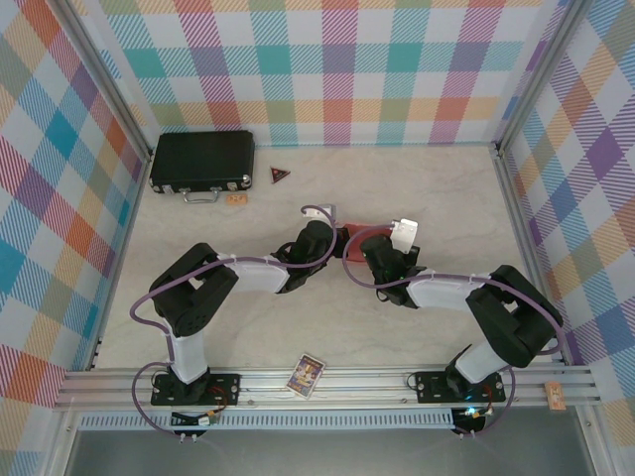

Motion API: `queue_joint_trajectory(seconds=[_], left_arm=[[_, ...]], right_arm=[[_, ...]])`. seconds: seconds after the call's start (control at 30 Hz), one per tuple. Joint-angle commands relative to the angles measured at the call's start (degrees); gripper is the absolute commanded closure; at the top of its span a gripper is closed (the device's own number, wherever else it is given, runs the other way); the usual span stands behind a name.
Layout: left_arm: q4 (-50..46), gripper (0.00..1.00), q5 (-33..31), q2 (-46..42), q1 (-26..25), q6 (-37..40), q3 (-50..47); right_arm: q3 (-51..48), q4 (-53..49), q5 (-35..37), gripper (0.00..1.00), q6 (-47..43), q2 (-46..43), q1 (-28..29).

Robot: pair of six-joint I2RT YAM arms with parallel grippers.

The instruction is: Fold the paper box

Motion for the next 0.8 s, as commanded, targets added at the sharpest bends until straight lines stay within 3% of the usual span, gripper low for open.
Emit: queue_joint_trajectory(seconds=[0.0, 0.23, 0.4, 0.77], left_arm=[[2.22, 0.96, 2.89, -0.63, 0.51, -2.14, -0.59], [3.33, 0.92, 4.13, 0.12, 1.14, -4.18, -0.12], [1.63, 0.94, 5.08, 0.74, 1.58, -3.77, 1.75], [3.70, 0.96, 3.85, 1.21, 1.60, -2.79, -3.55]], right_arm=[[0.86, -4.05, -0.32, 1.00, 1.55, -0.60, 0.31], [1.40, -5.08, -0.32, 1.00, 1.65, -1.12, 0.27], [2.01, -6.80, -0.42, 1.00, 2.55, -1.13, 0.36], [0.40, -7.51, -1.29, 1.00, 4.24, -1.47, 0.47]])
